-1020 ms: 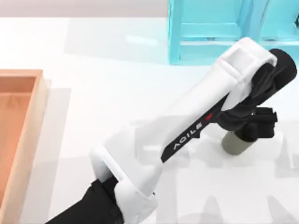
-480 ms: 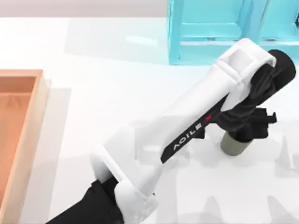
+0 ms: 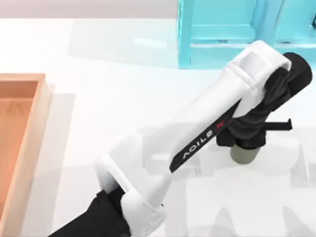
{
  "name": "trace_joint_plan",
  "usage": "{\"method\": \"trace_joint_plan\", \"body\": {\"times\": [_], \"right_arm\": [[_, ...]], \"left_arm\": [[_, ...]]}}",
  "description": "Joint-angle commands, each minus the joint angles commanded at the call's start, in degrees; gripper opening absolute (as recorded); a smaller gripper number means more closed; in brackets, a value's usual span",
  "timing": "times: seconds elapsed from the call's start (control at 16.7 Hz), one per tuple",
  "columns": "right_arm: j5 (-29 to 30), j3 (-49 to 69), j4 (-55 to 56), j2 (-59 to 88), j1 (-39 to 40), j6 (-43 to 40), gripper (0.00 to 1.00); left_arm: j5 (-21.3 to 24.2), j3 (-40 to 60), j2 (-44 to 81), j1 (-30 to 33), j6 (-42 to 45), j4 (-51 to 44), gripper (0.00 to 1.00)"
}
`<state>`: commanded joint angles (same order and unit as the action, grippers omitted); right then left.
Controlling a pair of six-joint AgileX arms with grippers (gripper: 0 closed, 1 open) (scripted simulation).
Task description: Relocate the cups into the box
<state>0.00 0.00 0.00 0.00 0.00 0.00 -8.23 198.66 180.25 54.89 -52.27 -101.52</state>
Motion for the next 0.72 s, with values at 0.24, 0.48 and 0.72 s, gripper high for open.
{"method": "trace_joint_plan", "body": {"times": [0.24, 0.48, 0.72], "right_arm": [[0.0, 0.0, 0.0, 0.0, 0.0, 0.0, 1.00], [0.0, 0.0, 0.0, 0.0, 0.0, 0.0, 1.00], [0.0, 0.0, 0.0, 0.0, 0.0, 0.0, 1.00]], "left_arm": [[0.0, 0.0, 0.0, 0.0, 0.0, 0.0, 0.00], [0.0, 0.0, 0.0, 0.0, 0.0, 0.0, 0.00], [0.0, -1.9, -1.5, 0.0, 0.3, 0.7, 0.00]]}}
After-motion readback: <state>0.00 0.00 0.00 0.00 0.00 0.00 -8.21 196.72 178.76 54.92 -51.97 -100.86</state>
